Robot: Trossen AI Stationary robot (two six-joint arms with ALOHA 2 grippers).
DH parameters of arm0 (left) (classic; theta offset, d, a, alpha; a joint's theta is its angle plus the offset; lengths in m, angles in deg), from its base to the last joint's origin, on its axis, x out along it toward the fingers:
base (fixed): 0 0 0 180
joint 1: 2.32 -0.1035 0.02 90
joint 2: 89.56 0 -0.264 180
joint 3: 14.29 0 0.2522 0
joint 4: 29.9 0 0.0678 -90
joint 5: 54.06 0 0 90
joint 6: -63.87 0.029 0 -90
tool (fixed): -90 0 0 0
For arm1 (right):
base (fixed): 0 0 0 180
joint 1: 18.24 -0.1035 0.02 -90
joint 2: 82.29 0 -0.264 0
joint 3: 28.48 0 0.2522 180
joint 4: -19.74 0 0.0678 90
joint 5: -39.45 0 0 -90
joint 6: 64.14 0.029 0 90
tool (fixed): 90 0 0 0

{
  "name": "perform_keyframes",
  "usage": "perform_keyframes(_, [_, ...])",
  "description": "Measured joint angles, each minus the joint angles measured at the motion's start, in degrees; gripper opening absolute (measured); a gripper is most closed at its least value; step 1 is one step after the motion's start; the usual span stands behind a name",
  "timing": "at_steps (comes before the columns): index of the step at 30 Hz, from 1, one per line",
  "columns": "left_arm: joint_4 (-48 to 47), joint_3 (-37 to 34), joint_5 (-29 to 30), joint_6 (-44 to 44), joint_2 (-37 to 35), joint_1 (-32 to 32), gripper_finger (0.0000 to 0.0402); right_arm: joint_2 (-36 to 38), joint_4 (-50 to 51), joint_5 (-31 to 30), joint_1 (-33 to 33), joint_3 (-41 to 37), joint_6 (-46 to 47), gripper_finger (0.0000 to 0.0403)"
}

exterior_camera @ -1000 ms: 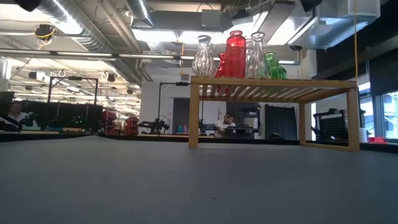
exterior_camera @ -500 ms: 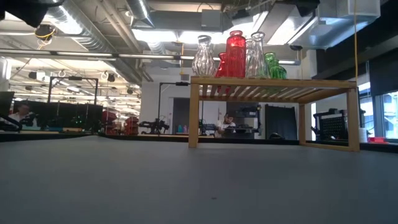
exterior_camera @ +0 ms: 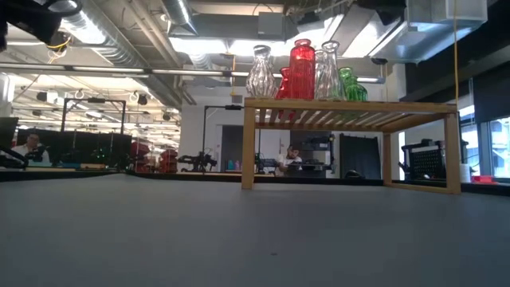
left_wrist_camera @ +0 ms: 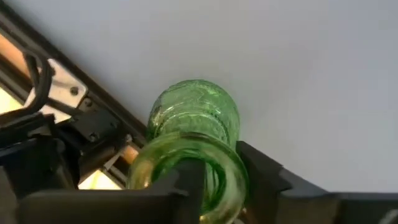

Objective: Sort vases onto shelf
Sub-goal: Put the green vase onto the shelf aligned with the other green transparent vase

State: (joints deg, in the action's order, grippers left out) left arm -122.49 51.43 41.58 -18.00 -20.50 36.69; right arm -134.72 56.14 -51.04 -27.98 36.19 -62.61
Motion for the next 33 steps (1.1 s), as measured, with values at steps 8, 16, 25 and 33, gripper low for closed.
perform_keyframes(8, [4.30, 4.93, 5.88, 4.63, 0.09, -1.36, 0.0043, -0.11, 1.45, -0.96, -5.09, 0.00, 3.11, 0.0186])
perform_keyframes(16, [7.67, 12.89, 6.91, 18.07, 10.98, -8.18, 0.0046, -3.25, 1.66, -10.72, -16.91, 0.07, 6.13, 0.0186])
perform_keyframes(25, [7.32, 33.66, 4.84, 37.21, 28.51, -14.06, 0.0049, -10.33, 1.44, -17.32, -24.92, 0.07, 13.62, 0.0186])
perform_keyframes(33, [6.98, 47.26, 4.28, 46.64, 39.99, -16.14, 0.0050, -18.69, 0.26, -22.59, -28.81, 0.07, 18.78, 0.0186])
